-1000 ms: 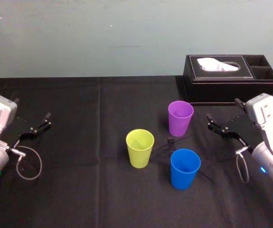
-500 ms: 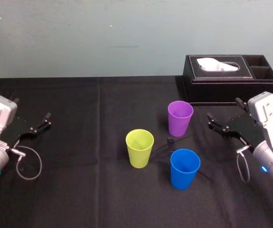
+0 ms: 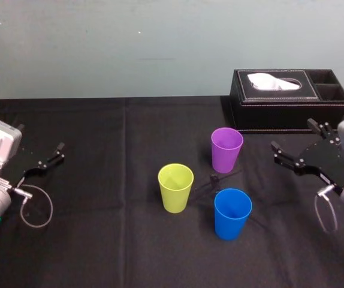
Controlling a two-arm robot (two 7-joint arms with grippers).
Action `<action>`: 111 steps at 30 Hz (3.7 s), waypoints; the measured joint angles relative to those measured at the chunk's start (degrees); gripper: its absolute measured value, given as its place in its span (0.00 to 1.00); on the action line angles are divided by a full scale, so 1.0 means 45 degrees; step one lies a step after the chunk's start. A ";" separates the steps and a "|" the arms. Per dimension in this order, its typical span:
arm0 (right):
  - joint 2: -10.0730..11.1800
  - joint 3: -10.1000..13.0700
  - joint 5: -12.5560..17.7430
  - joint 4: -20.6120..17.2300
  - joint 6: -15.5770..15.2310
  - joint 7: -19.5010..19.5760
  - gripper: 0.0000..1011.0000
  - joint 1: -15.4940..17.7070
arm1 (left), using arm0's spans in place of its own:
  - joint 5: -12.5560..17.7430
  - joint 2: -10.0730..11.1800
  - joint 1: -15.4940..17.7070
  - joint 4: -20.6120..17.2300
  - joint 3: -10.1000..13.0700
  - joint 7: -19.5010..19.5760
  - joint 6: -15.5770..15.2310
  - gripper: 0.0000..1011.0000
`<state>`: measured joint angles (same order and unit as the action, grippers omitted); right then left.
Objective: Stack the three plastic cups sequentially using one hand.
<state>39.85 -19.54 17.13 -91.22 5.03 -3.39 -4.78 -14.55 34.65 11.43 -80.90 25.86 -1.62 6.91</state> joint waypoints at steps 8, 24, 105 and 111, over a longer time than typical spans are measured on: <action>0.0905 0.0804 0.0647 -0.1090 0.0017 -0.0912 0.99 0.0987 | 0.0001 0.0000 0.0000 0.0000 0.0000 0.0000 0.0000 1.00; 0.2502 0.1782 0.2793 -0.1705 0.0474 -0.4952 0.99 0.2284 | 0.0001 0.0000 0.0000 0.0000 0.0000 0.0000 0.0000 1.00; 0.1039 -0.0187 0.2424 0.0351 -0.0152 -0.8351 0.99 0.0747 | 0.0000 0.0000 0.0000 0.0000 0.0000 0.0000 0.0000 1.00; 0.0964 -0.0292 0.2471 0.0410 -0.0195 -0.8344 0.99 0.0643 | 0.0001 0.0000 0.0000 0.0000 0.0000 0.0000 0.0000 1.00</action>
<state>44.19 -20.86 28.24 -89.38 4.15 -40.94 -1.89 -14.55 34.65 11.43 -80.90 25.86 -1.62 6.91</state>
